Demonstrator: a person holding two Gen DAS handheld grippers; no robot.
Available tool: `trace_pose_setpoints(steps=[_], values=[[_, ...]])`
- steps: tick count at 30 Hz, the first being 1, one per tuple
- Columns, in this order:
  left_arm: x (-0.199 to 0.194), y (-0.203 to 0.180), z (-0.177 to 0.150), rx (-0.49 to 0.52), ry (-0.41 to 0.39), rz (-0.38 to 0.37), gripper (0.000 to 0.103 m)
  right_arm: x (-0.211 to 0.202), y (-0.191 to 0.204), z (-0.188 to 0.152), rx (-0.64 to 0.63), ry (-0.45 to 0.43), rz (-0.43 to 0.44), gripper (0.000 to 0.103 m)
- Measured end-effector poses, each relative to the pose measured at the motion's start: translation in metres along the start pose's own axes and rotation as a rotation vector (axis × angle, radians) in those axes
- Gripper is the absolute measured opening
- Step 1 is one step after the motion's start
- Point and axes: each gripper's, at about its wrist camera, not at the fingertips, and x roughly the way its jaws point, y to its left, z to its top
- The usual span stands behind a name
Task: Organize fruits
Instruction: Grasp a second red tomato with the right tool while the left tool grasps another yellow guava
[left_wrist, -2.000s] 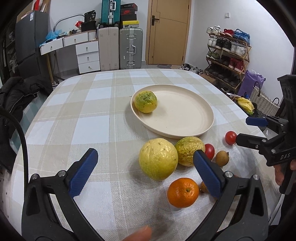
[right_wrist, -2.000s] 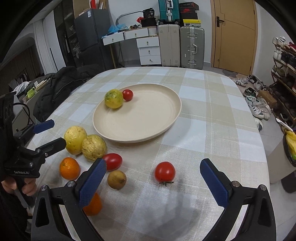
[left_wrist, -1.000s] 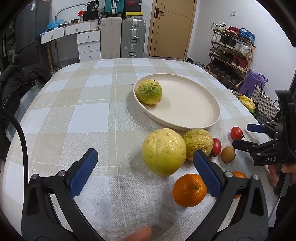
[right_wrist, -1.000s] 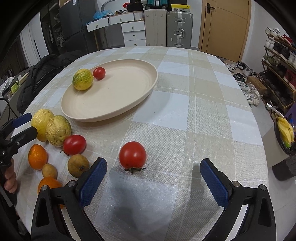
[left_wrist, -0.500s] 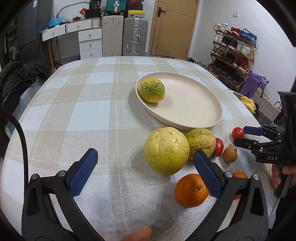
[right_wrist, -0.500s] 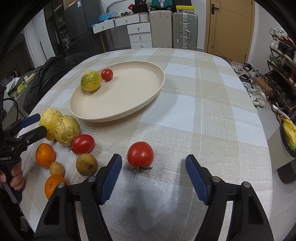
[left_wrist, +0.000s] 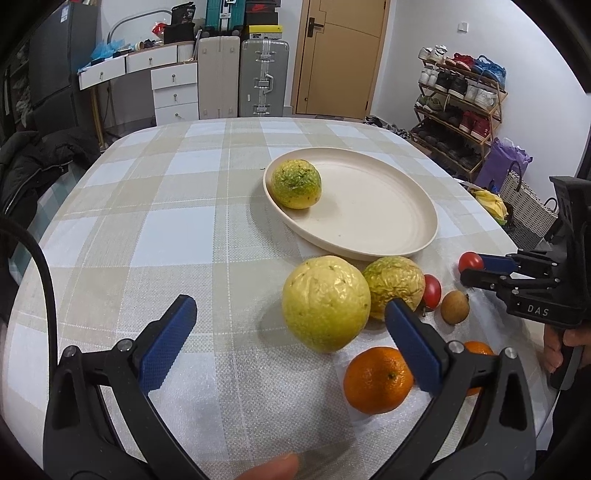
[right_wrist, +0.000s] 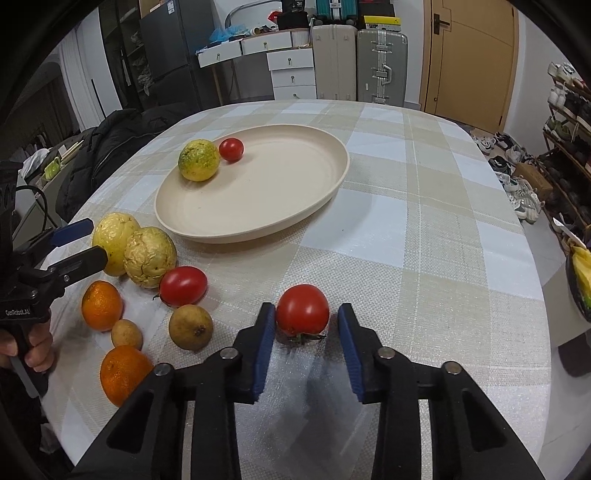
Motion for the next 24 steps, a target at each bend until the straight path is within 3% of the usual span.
trace_pose_setpoints(steps=[9,15,22,24], values=[[0.002,0.000,0.001,0.000,0.011,-0.015,0.099,-0.009,0.000,0.004,0.008,-0.048,0.018,0.029],[0.009,0.003,0.000,-0.029,0.047,-0.085,0.080,-0.019,0.001,0.007,0.008,-0.101,0.021,0.029],[0.017,0.005,0.000,-0.057,0.071,-0.167,0.049,-0.020,0.005,0.007,0.000,-0.104,0.024,0.029],[0.017,0.003,0.000,-0.048,0.071,-0.163,0.049,-0.020,0.006,0.007,-0.001,-0.104,0.026,0.029]])
